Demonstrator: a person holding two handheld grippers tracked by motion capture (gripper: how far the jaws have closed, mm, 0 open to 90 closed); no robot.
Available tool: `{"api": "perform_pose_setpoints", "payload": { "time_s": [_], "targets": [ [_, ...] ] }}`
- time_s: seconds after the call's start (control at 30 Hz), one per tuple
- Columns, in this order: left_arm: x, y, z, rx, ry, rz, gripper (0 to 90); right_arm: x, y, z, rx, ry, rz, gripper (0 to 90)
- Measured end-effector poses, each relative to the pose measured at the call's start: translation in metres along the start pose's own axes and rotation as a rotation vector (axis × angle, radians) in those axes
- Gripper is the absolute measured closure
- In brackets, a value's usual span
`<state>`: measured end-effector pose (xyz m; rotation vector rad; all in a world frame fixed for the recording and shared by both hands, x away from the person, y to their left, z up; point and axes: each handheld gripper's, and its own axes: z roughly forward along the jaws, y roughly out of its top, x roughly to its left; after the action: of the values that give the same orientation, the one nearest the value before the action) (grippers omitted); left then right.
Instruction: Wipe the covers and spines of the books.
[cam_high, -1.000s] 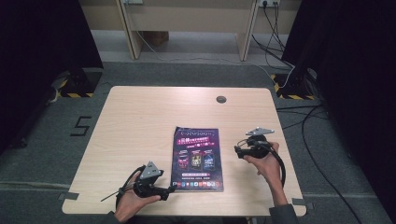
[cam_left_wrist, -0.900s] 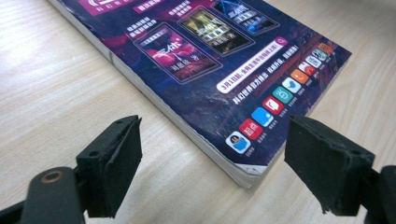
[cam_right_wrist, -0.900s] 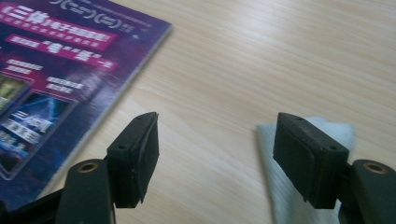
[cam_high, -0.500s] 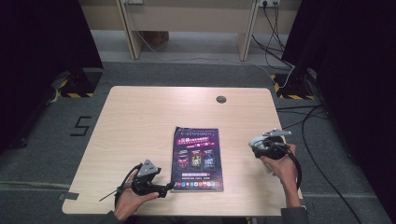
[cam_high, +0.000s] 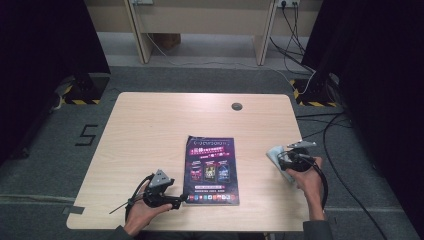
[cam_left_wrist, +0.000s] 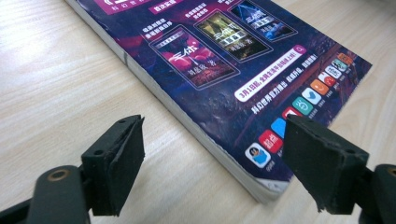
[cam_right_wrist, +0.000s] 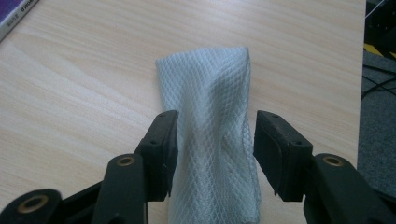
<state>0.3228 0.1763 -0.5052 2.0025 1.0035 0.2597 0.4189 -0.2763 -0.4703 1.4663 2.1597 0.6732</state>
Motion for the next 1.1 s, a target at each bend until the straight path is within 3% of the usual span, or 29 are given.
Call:
{"api": "perform_pose_setpoints", "payload": {
  "time_s": [0.47,0.67,0.8,0.93,1.1],
  "targets": [
    [0.000,0.007,0.019,0.012,0.008,0.018,23.2,-0.002,-0.001,0.017,0.033,0.010,-0.002,55.0],
    [-0.002,0.009,0.027,0.014,0.012,0.021,23.4,-0.003,-0.001,0.021,0.036,0.038,-0.001,66.7],
    [-0.004,0.009,0.032,0.021,0.013,0.031,23.7,-0.006,-0.001,0.020,0.012,0.048,0.013,76.9],
    [-0.005,0.010,0.033,0.032,0.011,0.030,23.7,-0.006,0.003,0.009,-0.054,0.075,0.033,78.3],
    [-0.010,0.010,0.032,0.062,0.009,0.056,24.5,0.010,0.021,-0.011,-0.137,0.082,-0.026,78.4]
  ]
}}
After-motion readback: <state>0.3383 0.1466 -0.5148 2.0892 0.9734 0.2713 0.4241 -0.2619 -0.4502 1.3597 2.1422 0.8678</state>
